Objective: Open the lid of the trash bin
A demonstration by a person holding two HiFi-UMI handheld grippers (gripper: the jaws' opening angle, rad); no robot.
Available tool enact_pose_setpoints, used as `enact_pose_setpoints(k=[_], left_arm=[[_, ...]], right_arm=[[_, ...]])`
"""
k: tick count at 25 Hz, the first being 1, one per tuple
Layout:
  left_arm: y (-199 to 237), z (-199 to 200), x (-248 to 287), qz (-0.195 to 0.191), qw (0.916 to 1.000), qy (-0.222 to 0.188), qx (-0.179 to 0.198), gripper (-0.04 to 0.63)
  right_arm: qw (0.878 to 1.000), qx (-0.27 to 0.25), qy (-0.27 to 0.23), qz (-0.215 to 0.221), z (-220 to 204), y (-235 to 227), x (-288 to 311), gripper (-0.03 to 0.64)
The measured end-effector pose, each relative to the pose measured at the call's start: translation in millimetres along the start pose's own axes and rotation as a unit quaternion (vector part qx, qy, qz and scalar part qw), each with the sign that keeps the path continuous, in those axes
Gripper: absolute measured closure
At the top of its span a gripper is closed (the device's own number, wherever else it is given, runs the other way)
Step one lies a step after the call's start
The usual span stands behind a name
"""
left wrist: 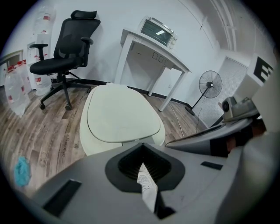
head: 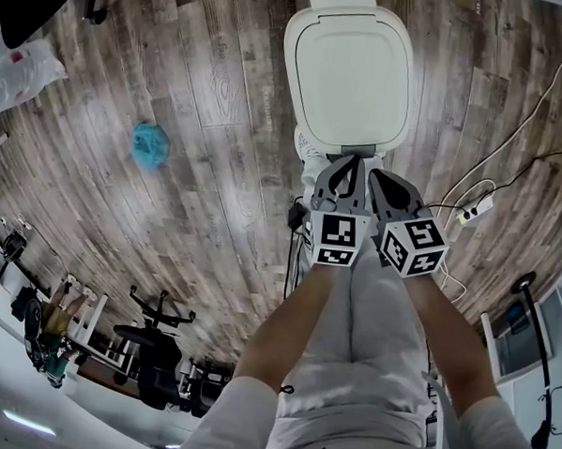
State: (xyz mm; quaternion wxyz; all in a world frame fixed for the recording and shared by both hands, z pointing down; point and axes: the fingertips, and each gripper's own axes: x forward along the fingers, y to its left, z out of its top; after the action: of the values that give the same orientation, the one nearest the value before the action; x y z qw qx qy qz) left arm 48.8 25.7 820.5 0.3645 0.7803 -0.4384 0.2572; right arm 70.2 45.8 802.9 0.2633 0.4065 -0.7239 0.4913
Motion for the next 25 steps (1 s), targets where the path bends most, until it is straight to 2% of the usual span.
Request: enact_pose_setpoints(k=[25], left_arm=[[1.3, -1.8, 1.7, 0.006, 0.9999, -0.010, -0.005, 0.594]], right_arm=[[1.000, 0.004, -0.002, 0.006, 1.5, -3.8, 3.3, 0.601]])
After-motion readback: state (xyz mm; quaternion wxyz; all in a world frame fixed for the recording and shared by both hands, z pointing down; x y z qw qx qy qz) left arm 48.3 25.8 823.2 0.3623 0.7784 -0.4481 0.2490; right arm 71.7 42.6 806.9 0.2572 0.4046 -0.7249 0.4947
